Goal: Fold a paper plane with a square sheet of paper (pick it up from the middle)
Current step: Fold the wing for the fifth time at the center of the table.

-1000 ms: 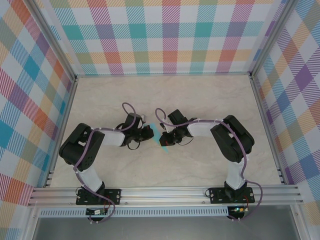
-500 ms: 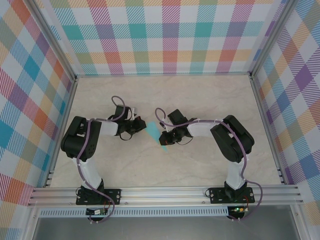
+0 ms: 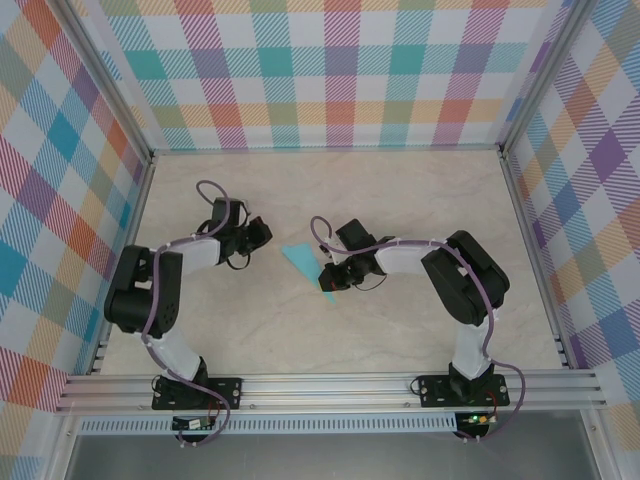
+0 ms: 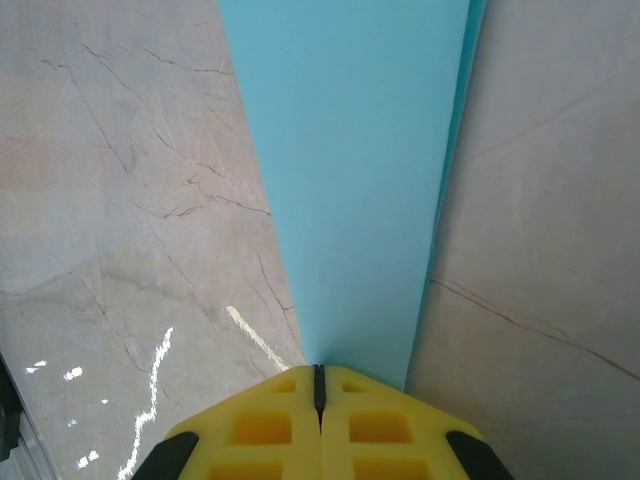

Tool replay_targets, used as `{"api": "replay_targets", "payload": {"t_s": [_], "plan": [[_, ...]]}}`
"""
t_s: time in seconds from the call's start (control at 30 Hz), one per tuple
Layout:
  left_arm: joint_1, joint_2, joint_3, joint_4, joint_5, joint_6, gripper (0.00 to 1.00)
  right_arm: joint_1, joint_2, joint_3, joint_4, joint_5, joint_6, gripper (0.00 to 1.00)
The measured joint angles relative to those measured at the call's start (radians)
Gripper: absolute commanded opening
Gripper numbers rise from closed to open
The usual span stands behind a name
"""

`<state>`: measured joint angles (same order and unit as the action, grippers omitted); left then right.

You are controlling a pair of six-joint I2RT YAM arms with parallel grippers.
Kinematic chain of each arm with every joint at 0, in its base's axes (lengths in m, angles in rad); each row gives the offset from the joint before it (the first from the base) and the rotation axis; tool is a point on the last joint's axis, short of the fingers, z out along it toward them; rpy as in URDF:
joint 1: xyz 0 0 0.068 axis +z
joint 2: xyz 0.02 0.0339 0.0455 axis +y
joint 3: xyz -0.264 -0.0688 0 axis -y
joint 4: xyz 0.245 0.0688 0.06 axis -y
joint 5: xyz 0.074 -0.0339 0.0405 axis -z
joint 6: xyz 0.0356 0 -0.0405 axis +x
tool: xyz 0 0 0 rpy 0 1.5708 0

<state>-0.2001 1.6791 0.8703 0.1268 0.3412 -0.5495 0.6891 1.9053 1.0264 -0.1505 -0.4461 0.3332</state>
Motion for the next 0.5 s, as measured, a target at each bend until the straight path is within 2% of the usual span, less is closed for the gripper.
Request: {"api": "replay_targets", "payload": {"t_s": [0.1,0.2,0.33,0.5], "plan": [[-0.036,-0.07,0.0,0.006,-0.011,-0.01,0.0,0.0,0.0,0.0,0.0,0.0,0.0,0.0],[-0.105,-0.078,-0.005,0.013,-0.011,-0.016,0.0,0.0,0.0,0.0,0.0,0.0,0.001,0.0],[-0.169,-0.038,-0.024,0.017,0.002,-0.034,0.0,0.0,0.0,-0.001,0.001,-0.002,0.003,0.0],[-0.186,0.061,-0.023,0.032,0.008,-0.038,0.0,0.0,0.0,-0.001,0.001,-0.002,0.003,0.0]]}}
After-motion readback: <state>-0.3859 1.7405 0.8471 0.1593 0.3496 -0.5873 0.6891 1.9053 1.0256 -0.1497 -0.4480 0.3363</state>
